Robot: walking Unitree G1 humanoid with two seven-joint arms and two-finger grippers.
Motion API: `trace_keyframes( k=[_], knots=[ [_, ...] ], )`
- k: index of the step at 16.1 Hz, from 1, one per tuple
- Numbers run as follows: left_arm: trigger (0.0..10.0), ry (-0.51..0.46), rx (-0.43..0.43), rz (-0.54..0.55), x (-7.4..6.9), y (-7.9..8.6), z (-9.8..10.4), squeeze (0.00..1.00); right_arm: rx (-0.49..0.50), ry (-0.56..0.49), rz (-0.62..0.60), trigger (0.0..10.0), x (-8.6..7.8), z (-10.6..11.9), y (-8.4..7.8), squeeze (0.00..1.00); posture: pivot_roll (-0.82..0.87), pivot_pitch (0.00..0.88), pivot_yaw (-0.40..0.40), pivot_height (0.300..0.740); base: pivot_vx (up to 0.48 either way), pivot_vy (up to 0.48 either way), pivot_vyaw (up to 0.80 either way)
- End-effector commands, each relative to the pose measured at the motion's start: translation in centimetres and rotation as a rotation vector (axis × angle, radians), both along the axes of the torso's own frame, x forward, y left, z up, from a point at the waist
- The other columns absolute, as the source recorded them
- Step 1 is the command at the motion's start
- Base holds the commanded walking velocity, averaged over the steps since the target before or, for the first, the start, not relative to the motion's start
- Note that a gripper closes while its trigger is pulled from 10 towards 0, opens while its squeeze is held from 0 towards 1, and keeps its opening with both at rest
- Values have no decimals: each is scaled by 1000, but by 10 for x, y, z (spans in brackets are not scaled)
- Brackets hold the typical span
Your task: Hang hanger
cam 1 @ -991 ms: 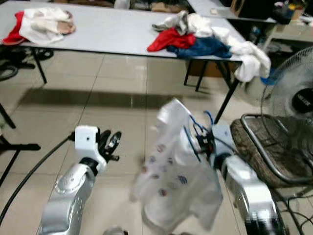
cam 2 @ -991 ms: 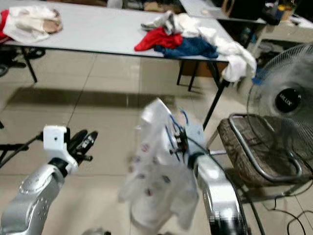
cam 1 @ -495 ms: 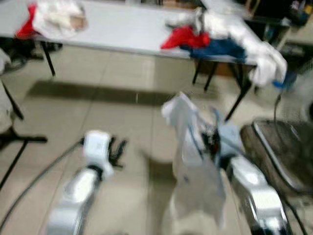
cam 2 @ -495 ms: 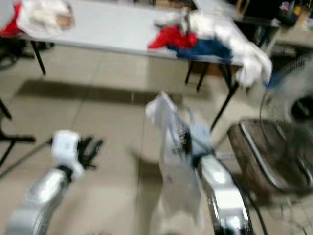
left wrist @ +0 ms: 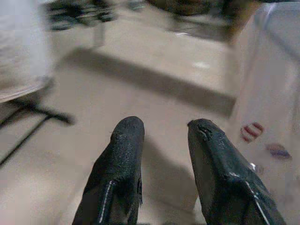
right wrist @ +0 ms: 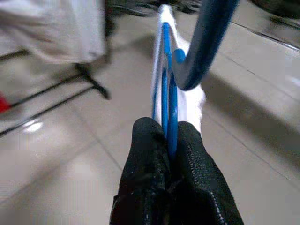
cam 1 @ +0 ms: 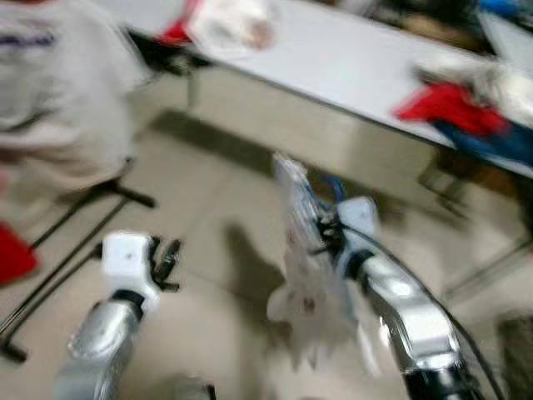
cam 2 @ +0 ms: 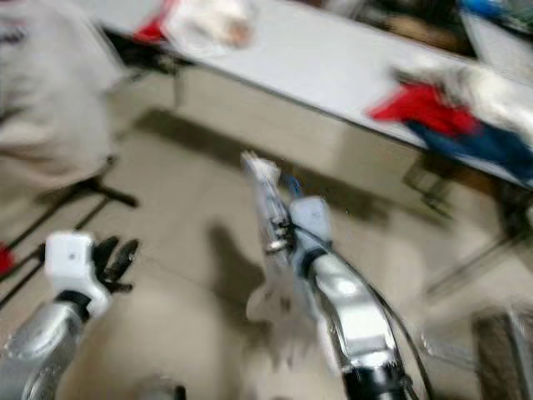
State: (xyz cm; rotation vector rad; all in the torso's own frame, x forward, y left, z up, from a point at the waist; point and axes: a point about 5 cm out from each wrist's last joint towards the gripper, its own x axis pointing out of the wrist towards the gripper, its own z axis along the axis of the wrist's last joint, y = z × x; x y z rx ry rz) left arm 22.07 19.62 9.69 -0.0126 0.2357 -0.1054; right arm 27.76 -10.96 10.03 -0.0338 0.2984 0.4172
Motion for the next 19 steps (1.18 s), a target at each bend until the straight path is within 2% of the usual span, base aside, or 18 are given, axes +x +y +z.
trace_keyframes(
  k=[1,3,5,6,10,12,15,17,19],
  knots=[
    [10000,-25,-19,-35,7,-15,5,0,-25,-13,-54,10000,3,3,-22,0,-26,89,-112,740,386,0,794],
    [10000,-47,-28,-52,25,-16,9,0,-3,-32,-122,10000,10,7,-28,0,-47,99,-100,740,386,0,797],
    [10000,-47,-3,-110,33,-20,14,0,-4,-44,-131,10000,15,10,-30,0,-61,94,-53,740,388,0,0],
    [10000,-41,13,-123,36,-18,12,0,-27,-40,-132,10000,14,5,-30,0,-61,62,-31,740,390,0,0],
    [10000,-43,7,-130,53,-9,13,0,6,-30,-157,10000,4,-5,-20,0,-63,0,8,740,386,0,0],
    [10000,-42,-18,-114,54,-9,15,0,35,-29,-166,10000,4,-6,-15,0,-38,0,11,740,386,0,0],
    [10000,-40,4,-87,49,-2,14,0,53,-36,-108,10000,13,-3,0,0,-5,0,-20,740,391,0,0],
    [10000,-43,2,-94,48,-3,15,0,43,-32,-62,10000,11,-5,3,0,1,0,-24,740,407,0,0],
    [10000,-41,5,-102,44,-5,15,0,47,-15,-52,10000,10,-8,1,0,9,0,-34,740,403,0,622]
  ],
)
